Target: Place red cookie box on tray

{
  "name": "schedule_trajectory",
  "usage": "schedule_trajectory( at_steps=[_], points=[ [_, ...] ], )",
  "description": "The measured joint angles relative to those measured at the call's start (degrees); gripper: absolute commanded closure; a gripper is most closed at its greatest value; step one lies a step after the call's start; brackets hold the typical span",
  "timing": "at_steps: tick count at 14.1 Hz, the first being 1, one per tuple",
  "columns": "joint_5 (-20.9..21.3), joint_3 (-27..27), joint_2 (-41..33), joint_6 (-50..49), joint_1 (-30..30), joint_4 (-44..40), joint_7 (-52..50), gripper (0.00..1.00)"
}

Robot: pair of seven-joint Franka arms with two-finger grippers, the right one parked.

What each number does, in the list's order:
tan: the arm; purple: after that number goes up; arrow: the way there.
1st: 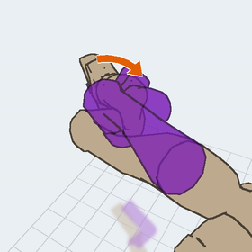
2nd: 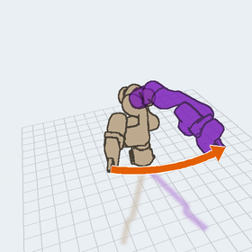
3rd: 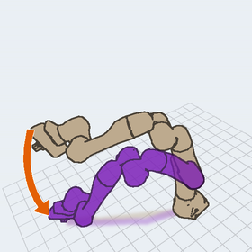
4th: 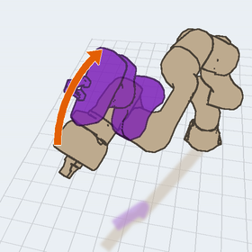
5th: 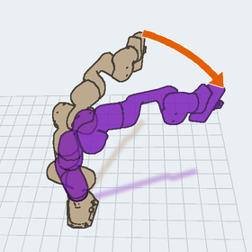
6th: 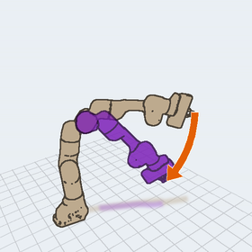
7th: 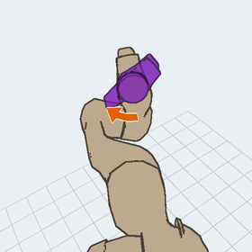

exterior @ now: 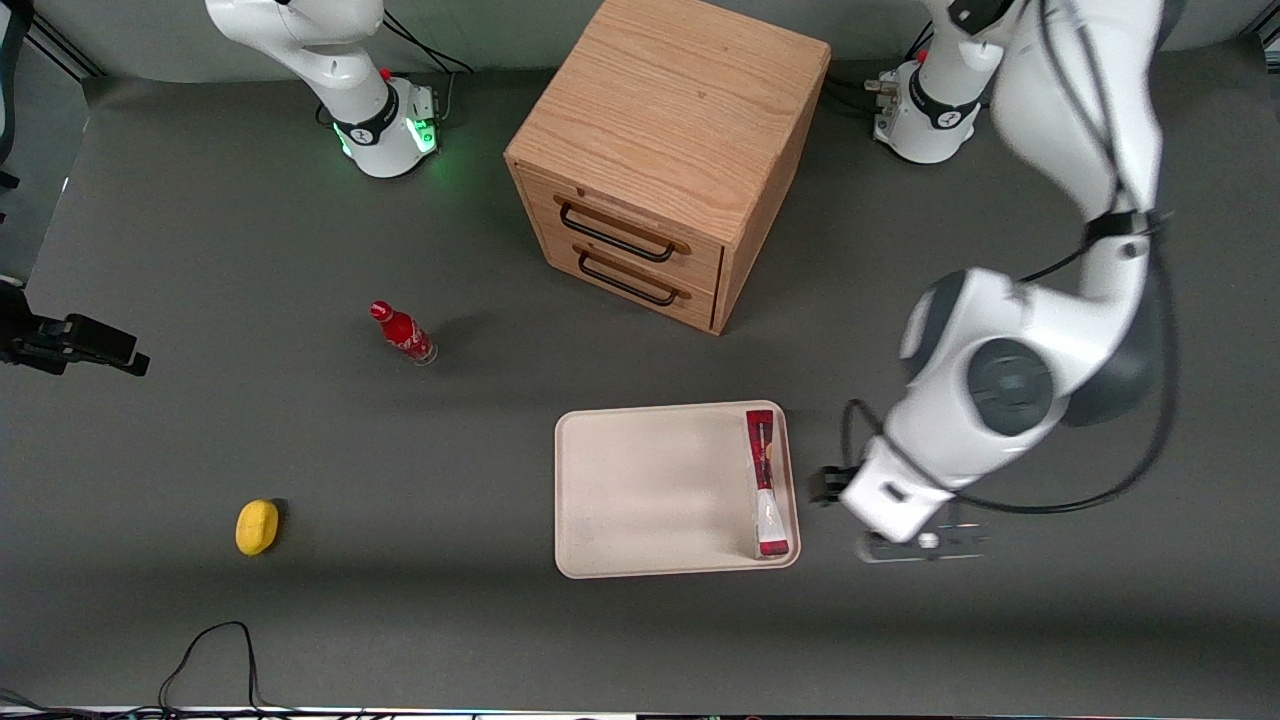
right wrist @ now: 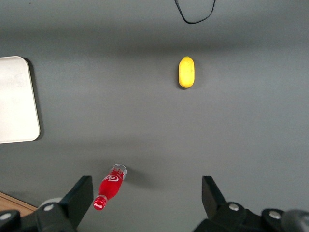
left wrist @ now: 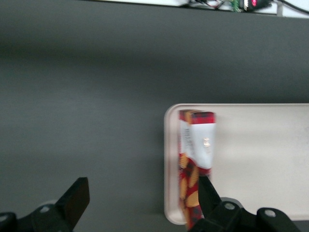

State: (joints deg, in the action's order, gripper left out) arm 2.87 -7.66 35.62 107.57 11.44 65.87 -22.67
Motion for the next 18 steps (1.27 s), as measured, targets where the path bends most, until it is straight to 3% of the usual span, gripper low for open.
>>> schedule_trajectory(
  at_steps=[6, 13, 18],
  points=[
    [-1.0, 0.6, -18.4, -11.0, -11.3, 12.7, 6.5, 0.0],
    [-1.4, -2.3, -35.1, -12.6, -21.5, 29.5, 15.4, 0.0],
    [-1.5, -6.1, -42.8, -16.0, -23.1, 33.8, 16.7, 0.0]
  ],
)
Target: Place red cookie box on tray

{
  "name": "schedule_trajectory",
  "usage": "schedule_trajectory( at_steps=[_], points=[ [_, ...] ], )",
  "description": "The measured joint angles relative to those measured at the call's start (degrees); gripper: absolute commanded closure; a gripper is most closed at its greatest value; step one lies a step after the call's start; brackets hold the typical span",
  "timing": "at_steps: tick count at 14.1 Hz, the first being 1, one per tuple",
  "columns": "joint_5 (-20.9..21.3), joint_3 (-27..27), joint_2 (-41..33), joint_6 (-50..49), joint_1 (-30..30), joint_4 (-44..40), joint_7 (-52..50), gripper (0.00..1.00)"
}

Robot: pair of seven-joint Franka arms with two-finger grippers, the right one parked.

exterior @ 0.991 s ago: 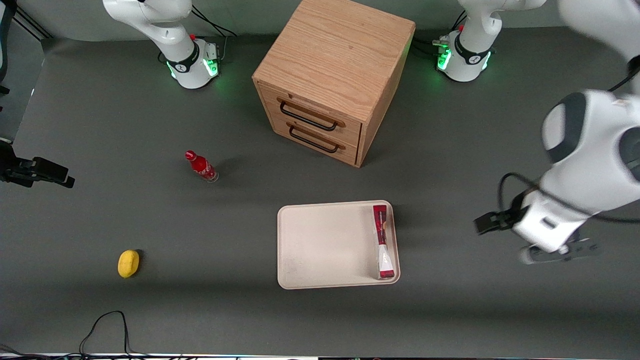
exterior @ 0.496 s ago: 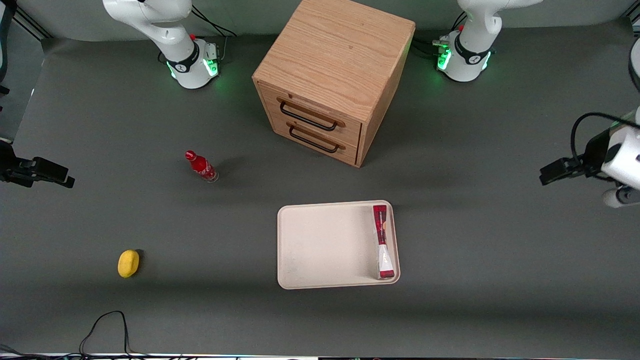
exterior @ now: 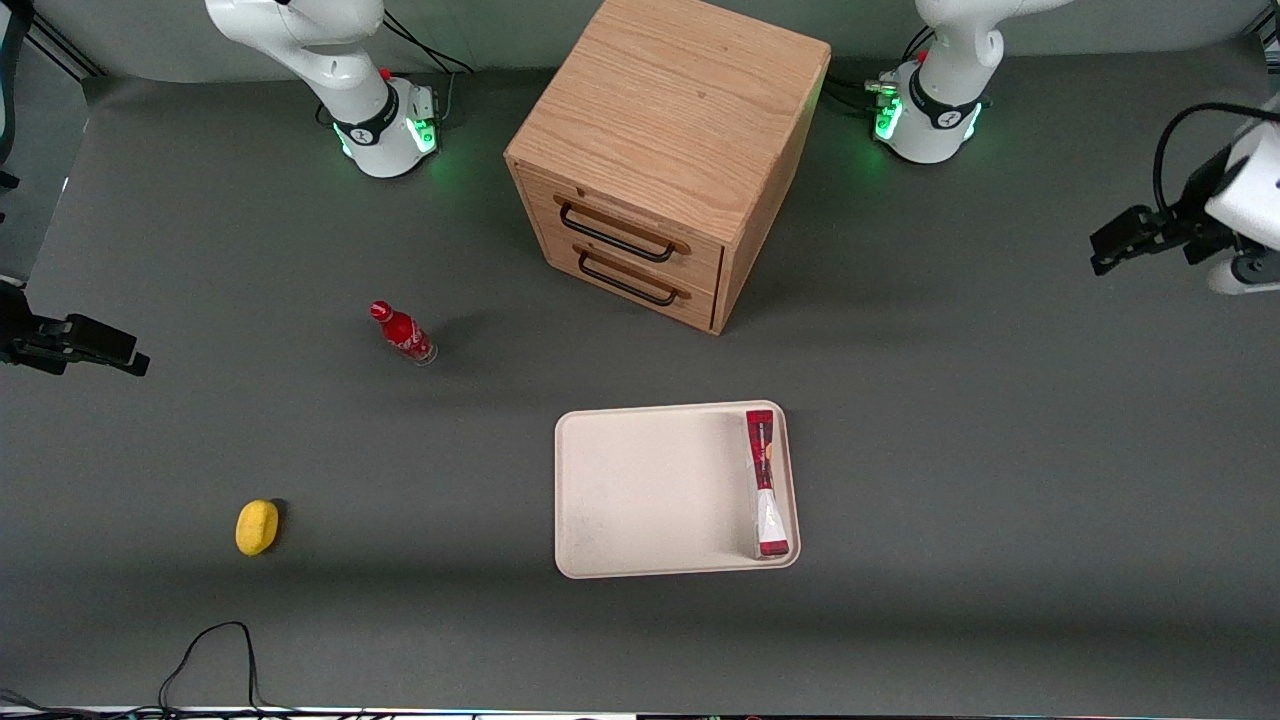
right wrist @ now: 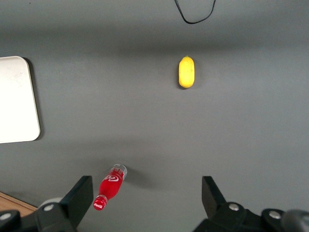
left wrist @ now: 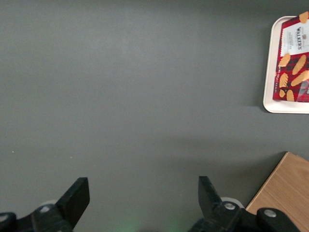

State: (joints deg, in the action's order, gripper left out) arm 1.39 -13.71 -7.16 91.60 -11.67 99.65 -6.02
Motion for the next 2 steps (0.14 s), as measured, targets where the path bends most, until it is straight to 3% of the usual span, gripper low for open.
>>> schedule_trajectory(
  at_steps=[2],
  points=[
    [0.0, -0.3, -0.5, 0.0, 0.0, 0.4, 1.0, 0.0]
  ],
)
